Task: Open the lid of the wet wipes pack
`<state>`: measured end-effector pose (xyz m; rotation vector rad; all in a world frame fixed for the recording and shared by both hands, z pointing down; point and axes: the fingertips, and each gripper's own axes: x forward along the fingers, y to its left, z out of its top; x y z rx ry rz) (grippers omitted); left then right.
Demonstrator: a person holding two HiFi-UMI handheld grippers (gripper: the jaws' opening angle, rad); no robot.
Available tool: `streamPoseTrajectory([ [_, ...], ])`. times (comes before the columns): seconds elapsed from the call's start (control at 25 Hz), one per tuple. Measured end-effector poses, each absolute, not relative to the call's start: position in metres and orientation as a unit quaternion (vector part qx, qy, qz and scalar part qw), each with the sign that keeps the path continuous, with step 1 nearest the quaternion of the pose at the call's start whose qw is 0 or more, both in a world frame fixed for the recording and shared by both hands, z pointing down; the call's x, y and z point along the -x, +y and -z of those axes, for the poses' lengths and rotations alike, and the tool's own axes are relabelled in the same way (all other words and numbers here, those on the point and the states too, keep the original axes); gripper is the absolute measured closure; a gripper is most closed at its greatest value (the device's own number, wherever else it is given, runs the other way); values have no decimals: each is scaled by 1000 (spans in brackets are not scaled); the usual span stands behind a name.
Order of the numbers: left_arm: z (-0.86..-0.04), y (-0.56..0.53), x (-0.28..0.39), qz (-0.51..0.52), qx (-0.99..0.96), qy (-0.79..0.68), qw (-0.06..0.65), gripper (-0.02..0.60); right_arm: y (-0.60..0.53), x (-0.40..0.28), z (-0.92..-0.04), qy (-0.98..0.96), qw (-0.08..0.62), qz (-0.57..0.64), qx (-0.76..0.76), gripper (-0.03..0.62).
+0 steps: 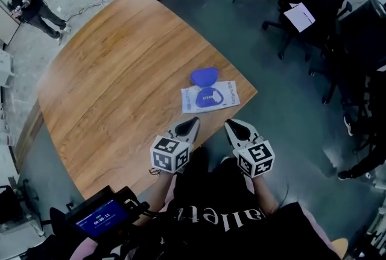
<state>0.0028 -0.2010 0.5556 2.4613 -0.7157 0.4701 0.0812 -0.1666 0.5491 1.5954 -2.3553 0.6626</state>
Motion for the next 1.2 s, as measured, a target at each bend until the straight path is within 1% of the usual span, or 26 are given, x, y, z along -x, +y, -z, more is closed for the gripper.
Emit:
streamPoseTrajectory([
  [0.2,-534,-162,-14,-166,-922,-266,225,580,-135,-87,-537,-821,108,-206,-521,560],
  [0.56,-536,-48,-45,-130,-897,-333,260,580,-28,-120,-521,-855,131,-166,-474,562],
  [0.72,-540,-1,-55,-133,-892,-348,257,580,16,-134,-522,-861,112,-179,-462,562],
  [1.0,-517,45,-45,-138,-885,-378,235,580,70,-137,-540,-861,93,-220,-448,562],
  [1.2,-510,56,-35,-127,-881,-392,232,580,77,-126,-532,-869,90,-198,-445,561],
])
